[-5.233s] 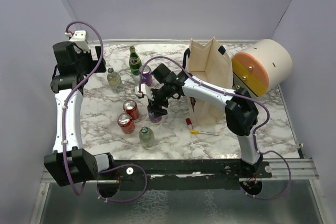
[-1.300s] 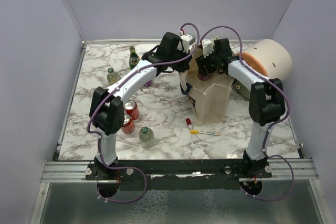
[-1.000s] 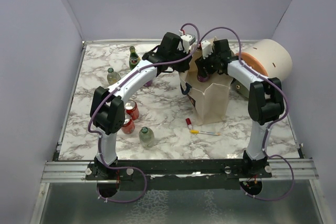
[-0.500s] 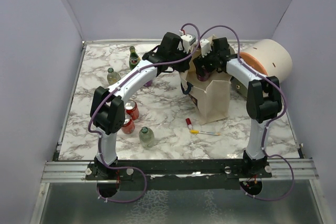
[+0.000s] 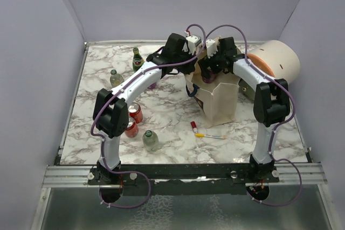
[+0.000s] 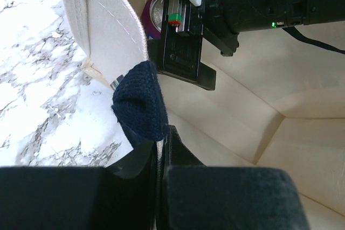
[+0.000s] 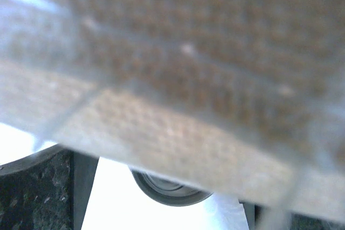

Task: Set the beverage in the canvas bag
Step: Place the drink in the canvas bag.

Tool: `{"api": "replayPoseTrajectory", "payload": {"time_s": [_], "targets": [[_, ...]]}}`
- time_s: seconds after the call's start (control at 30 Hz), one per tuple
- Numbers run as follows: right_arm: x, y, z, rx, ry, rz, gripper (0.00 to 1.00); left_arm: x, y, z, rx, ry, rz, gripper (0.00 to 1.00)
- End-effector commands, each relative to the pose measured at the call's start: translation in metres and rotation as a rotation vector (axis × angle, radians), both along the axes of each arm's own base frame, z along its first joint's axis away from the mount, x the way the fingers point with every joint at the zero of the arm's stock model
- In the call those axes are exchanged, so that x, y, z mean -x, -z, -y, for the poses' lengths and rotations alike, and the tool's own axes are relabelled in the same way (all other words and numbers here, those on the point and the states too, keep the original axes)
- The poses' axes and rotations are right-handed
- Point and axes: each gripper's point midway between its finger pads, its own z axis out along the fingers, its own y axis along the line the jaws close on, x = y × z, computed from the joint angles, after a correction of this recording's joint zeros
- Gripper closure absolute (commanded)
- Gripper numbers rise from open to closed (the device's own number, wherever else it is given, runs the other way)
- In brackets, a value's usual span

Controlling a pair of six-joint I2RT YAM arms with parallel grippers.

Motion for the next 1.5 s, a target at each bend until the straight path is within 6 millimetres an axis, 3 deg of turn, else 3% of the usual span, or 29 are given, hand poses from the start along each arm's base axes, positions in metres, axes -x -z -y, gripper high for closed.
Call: {"api": "replayPoseTrajectory", "payload": {"time_s": [0.0,0.17,0.5,0.77,1.1,1.27,1.47], "targets": [[-0.002,-0.04,0.004,-0.013,-0.005,0.064,0.06,-0.001,-0.001,0.01,0.006,0.02,0.0,1.0],[0.001,-0.058,0.004,-0.021,-0.009,0.09,0.06,-0.004,0.0,0.009,0.008,-0.009,-0.007,1.0],[0.006,-0.064,0.007,-0.028,-0.01,0.1,0.07,-0.011,0.002,0.006,-0.003,-0.083,-0.03,1.0],[0.009,-0.09,0.01,-0.065,-0.012,0.123,0.08,-0.014,0.0,0.006,0.005,-0.098,-0.027,1.0],[0.028,-0.121,0.006,-0.105,-0.067,0.146,0.09,-0.019,-0.004,0.008,0.012,-0.105,-0.012,1.0],[0.035,-0.145,0.011,-0.107,-0.059,0.181,0.1,-0.02,-0.011,0.01,0.026,-0.099,0.002,0.91],[0.048,-0.185,0.017,-0.134,-0.046,0.234,0.1,-0.017,-0.031,0.018,0.072,-0.053,0.038,0.66]]}}
